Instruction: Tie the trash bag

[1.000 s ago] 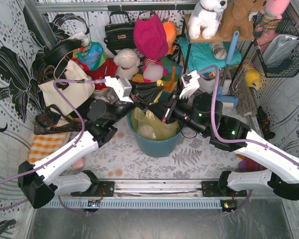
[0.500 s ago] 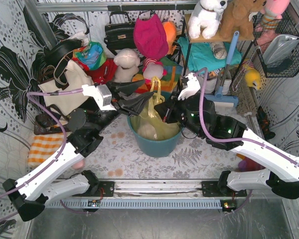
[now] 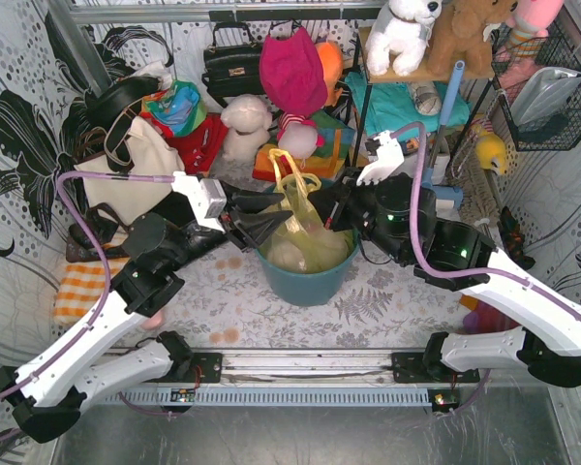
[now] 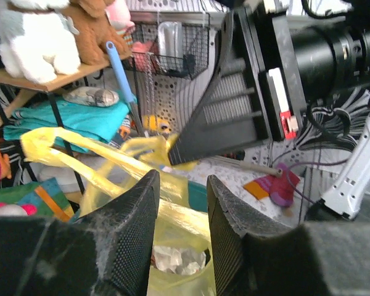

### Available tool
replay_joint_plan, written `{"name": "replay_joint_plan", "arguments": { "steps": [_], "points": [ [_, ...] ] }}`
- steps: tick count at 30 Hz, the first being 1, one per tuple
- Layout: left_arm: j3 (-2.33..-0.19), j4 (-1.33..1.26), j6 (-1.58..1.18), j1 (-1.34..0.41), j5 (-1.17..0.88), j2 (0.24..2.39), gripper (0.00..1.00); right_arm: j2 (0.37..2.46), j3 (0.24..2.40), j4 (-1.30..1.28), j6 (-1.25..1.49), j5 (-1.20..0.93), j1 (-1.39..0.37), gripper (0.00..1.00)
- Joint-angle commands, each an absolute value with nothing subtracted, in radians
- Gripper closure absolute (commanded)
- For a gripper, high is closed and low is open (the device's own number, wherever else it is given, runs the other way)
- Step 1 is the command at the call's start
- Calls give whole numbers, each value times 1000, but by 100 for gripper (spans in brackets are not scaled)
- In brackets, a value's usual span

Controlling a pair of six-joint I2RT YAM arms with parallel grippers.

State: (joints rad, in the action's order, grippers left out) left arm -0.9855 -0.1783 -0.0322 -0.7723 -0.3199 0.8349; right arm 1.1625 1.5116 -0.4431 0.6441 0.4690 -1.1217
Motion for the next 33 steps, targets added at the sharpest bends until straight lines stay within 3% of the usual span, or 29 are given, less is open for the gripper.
{"name": "replay_joint_plan", "arguments": {
  "steps": [1,8,12,33],
  "points": [
    [-976,-119,-64,-771,-399,823,57,1169,1569,-440,610,475,-1121,100],
    [-956,-98,-64,-772,-388,800,57,1180,1580,-442,609,465,-1121,100],
    [-963,-60,-64,-772,-361,769,51,1181,1582,-445,609,463,-1120,100],
    [-1012,69,-137,-772,-364,703,42,1189,1595,-454,612,466,-1121,100]
  ]
}}
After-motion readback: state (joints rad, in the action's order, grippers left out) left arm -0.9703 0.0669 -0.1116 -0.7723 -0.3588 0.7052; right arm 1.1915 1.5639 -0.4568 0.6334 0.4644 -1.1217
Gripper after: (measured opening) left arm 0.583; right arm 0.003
